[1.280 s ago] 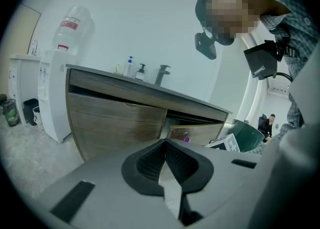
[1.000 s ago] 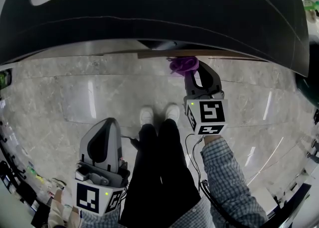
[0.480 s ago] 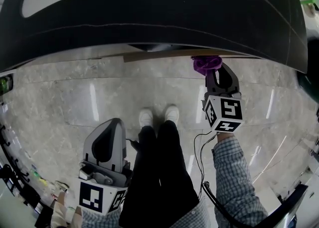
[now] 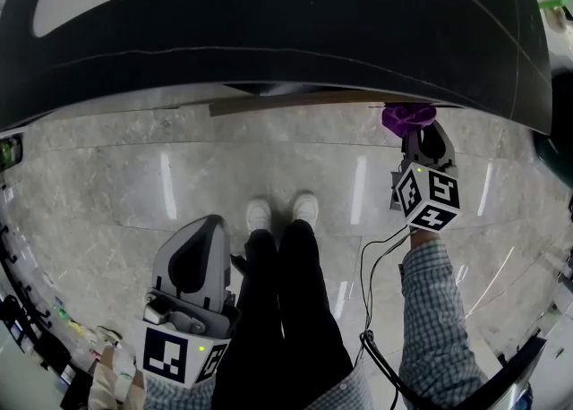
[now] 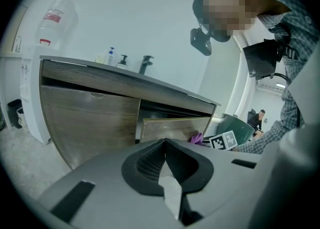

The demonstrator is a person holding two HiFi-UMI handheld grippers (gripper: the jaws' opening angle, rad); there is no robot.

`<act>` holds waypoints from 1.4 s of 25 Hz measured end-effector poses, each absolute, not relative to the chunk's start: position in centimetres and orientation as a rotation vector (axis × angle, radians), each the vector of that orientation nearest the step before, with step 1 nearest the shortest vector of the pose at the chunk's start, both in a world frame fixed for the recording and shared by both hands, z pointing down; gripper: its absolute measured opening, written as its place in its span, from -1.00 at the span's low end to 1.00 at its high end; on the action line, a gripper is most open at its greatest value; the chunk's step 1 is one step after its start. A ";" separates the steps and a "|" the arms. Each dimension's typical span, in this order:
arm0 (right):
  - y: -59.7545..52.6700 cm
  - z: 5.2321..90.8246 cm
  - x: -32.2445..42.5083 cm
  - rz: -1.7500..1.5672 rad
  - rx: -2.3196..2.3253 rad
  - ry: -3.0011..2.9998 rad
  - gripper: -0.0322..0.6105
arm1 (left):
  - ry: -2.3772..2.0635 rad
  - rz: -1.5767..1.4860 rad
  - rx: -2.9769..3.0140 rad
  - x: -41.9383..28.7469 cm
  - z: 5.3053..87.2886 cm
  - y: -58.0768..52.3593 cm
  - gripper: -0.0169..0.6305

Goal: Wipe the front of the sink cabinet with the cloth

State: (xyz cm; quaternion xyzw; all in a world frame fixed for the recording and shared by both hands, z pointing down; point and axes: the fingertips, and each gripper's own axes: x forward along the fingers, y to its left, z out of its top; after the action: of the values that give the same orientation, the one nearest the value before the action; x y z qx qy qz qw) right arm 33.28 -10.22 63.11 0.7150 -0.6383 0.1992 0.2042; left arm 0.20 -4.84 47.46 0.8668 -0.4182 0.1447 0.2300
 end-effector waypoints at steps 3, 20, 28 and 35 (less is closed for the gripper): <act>-10.0 63.3 34.9 0.553 2.020 -1.745 -0.67 | -1.143 0.404 2.393 0.4 47.7 -5.0 -0.91; -9.9 66.4 37.3 0.601 2.131 -1.620 -0.67 | -1.168 0.394 2.395 -1.1 48.0 -6.7 -0.91; -10.7 67.7 30.4 0.605 2.028 -1.733 -0.67 | -1.201 0.375 2.369 -3.0 48.6 -6.0 -0.91; -12.0 68.0 22.6 0.624 1.926 -1.859 -0.67 | -1.233 0.357 2.349 -5.2 48.5 -5.8 -0.91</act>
State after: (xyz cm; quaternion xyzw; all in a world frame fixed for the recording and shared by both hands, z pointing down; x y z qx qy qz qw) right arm 22.62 -12.04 67.95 0.6873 -0.6634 0.2225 0.1952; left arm -5.15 -5.78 48.54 0.8539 -0.4482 0.1299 0.2305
